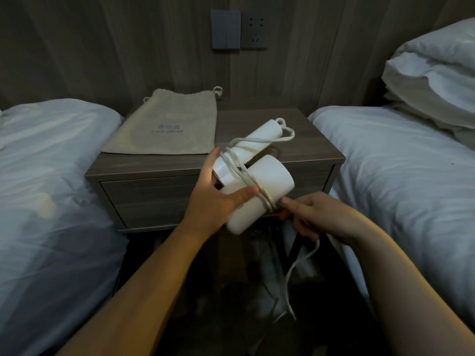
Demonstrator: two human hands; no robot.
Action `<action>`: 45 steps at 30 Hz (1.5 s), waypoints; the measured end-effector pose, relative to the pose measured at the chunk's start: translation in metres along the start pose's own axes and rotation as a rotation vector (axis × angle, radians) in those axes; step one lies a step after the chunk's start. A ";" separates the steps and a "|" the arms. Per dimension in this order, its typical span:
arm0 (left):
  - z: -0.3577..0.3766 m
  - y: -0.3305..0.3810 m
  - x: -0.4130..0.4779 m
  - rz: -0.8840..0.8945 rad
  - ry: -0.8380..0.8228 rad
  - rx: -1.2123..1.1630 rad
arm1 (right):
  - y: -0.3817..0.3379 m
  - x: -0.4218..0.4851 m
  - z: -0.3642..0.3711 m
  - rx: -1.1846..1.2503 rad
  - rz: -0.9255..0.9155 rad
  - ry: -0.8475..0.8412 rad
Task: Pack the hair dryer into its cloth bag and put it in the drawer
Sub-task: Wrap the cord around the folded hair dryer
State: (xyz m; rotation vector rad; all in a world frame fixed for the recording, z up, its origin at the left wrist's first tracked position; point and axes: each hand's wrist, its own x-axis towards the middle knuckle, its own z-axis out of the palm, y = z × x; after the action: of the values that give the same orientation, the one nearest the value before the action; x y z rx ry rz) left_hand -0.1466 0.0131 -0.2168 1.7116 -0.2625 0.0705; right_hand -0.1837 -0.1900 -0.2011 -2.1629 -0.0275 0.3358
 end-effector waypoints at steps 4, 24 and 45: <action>0.003 0.003 -0.004 0.055 0.039 0.140 | -0.003 -0.003 -0.003 -0.200 0.023 -0.006; 0.004 0.005 -0.014 0.124 -0.225 0.687 | -0.036 -0.034 -0.003 -0.810 -0.302 0.227; 0.004 -0.002 -0.021 0.174 -0.701 0.735 | -0.005 -0.010 -0.019 -0.249 -0.212 0.366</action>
State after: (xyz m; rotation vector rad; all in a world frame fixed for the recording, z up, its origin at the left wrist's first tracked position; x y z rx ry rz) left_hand -0.1667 0.0125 -0.2235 2.3951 -1.0018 -0.3548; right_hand -0.1877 -0.2037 -0.1847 -2.4104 -0.0950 -0.1968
